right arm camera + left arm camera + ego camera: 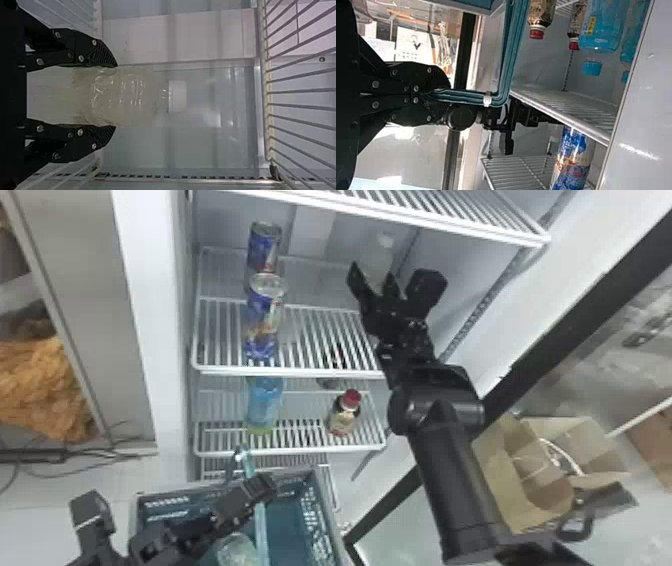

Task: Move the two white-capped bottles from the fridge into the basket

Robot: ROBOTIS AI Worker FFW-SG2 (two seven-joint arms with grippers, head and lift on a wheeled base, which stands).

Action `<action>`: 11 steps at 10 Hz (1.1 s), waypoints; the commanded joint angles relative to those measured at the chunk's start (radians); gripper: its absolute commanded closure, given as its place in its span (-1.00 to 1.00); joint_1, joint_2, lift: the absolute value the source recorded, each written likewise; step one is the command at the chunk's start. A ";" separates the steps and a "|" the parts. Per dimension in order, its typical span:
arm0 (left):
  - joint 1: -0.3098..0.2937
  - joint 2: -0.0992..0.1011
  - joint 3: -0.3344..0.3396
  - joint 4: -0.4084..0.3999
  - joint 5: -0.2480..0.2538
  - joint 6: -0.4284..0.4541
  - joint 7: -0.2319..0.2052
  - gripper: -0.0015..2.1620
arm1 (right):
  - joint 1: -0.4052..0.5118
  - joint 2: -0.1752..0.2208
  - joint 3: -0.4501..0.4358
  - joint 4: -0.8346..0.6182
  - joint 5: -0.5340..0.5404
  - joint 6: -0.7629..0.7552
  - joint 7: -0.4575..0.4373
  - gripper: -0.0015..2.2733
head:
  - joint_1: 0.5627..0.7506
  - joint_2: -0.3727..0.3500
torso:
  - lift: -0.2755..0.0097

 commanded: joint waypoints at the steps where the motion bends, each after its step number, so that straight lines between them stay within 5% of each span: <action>1: 0.005 -0.002 0.004 0.000 0.000 0.000 0.000 0.10 | 0.037 -0.001 0.000 -0.062 -0.008 0.017 0.000 -0.36 | 0.41 -0.94 | 0.93; 11: 0.010 0.000 0.008 0.000 0.000 0.000 0.000 0.10 | 0.376 -0.026 -0.050 -0.604 -0.110 0.216 0.002 -0.36 | 0.41 -0.94 | 0.93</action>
